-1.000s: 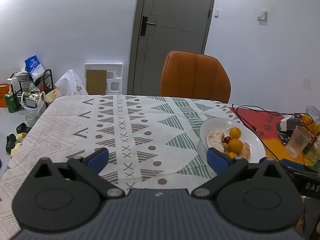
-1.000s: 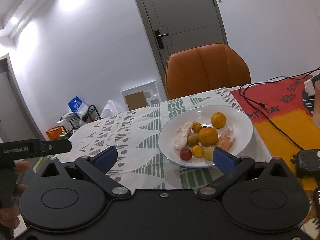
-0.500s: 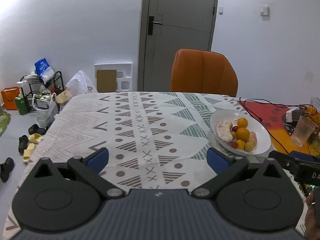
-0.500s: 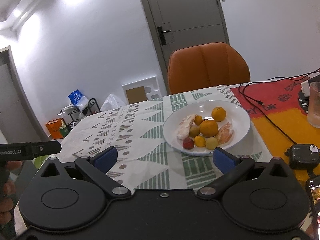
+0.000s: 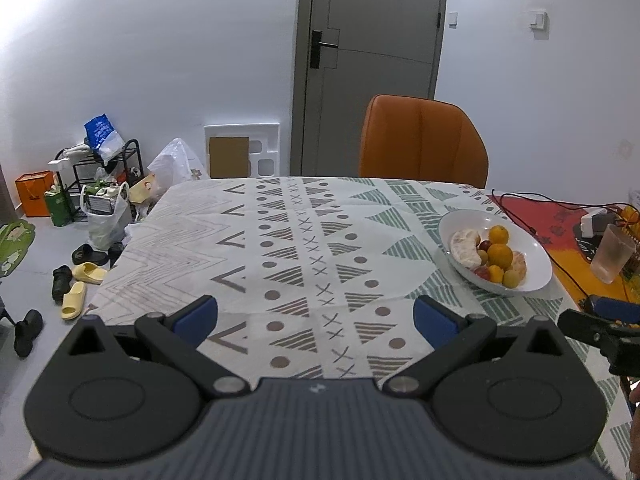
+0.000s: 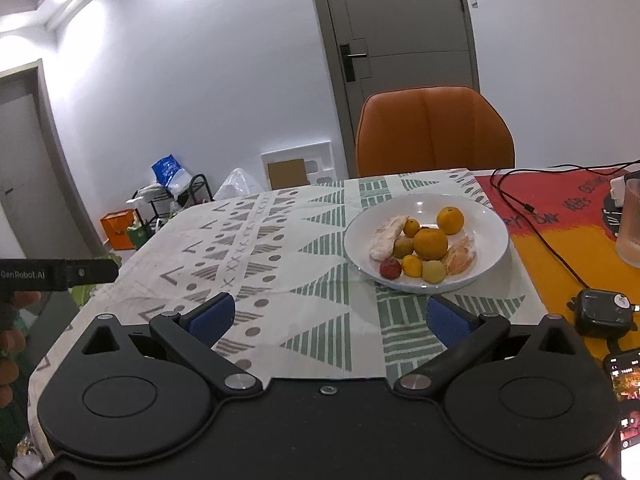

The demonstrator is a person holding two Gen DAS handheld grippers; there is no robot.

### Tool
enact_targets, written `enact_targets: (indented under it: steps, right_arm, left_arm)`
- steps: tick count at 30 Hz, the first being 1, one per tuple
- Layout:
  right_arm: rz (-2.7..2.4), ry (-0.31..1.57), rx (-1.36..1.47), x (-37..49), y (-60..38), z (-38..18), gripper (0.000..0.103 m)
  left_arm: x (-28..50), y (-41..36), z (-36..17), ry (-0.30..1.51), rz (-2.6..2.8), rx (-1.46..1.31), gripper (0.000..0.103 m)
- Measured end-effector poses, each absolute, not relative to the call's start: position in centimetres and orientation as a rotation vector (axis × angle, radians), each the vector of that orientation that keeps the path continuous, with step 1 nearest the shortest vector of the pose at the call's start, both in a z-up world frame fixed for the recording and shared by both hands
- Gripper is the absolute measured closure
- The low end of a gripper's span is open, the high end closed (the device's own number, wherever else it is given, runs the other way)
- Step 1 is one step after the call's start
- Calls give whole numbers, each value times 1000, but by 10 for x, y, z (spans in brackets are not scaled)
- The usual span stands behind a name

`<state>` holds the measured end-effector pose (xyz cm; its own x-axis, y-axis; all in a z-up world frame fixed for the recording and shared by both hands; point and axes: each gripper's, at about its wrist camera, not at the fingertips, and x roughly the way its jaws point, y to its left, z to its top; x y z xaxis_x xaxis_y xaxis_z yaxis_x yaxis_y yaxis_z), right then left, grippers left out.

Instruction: Organize fruits

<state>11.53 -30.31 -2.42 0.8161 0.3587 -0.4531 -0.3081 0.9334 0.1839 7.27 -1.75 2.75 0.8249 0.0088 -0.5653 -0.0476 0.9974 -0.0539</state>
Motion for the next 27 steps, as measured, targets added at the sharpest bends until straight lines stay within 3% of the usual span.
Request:
enact_targets:
  steps: [27]
  right_arm:
    - [393, 512, 74, 109, -289, -28, 0]
  left_arm:
    - [55, 3, 17, 599, 70, -68, 0]
